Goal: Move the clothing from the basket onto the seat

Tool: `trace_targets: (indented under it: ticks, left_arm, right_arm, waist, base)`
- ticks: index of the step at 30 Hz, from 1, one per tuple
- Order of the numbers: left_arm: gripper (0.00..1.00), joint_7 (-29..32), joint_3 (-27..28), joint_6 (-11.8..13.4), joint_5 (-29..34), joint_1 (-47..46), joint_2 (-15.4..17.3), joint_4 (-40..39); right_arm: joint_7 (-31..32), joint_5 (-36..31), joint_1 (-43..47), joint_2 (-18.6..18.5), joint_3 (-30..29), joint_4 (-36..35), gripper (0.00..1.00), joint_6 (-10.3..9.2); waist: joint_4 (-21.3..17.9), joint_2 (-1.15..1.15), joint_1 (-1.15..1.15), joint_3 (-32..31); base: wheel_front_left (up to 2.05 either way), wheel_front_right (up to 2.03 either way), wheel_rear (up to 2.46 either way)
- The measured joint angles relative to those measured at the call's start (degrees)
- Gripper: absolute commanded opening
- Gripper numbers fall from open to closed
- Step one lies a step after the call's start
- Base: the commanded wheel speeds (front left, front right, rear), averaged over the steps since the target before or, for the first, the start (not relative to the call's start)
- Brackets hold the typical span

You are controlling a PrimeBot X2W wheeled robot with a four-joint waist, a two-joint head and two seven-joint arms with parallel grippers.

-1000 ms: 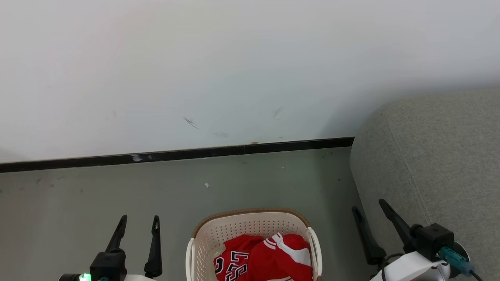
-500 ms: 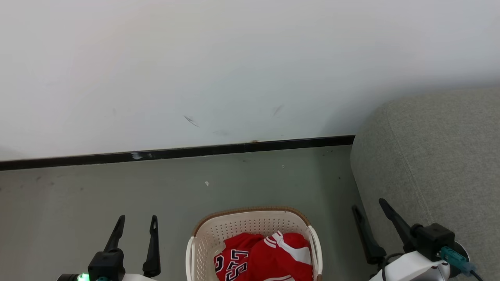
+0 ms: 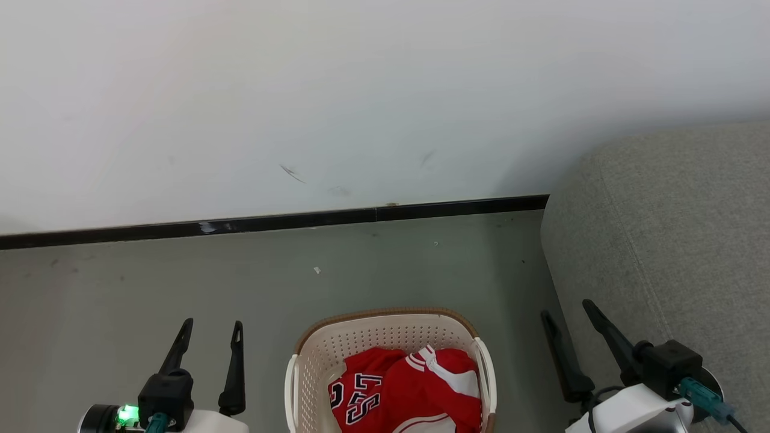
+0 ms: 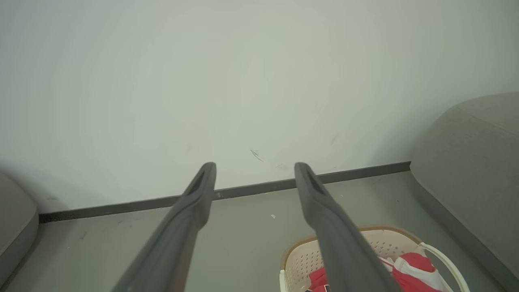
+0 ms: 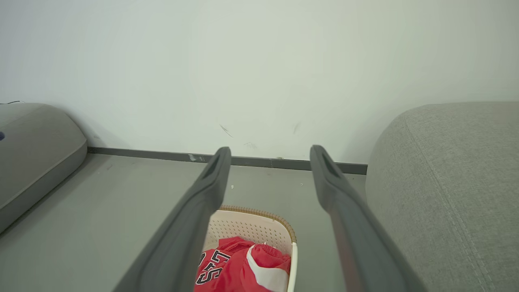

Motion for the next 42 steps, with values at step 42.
trace_targets:
  ticks: [42]
  left_arm:
    - [1.0,0.6,-14.38,-9.57,7.34,-18.98,-1.75,12.96]
  right_arm:
    - [-0.01,-2.04,-7.81,-0.07,-1.98,-7.37,1.0,0.01]
  waist:
    - [-4.01,0.0,0.0,19.59]
  base:
    - [0.0,0.0,0.0]
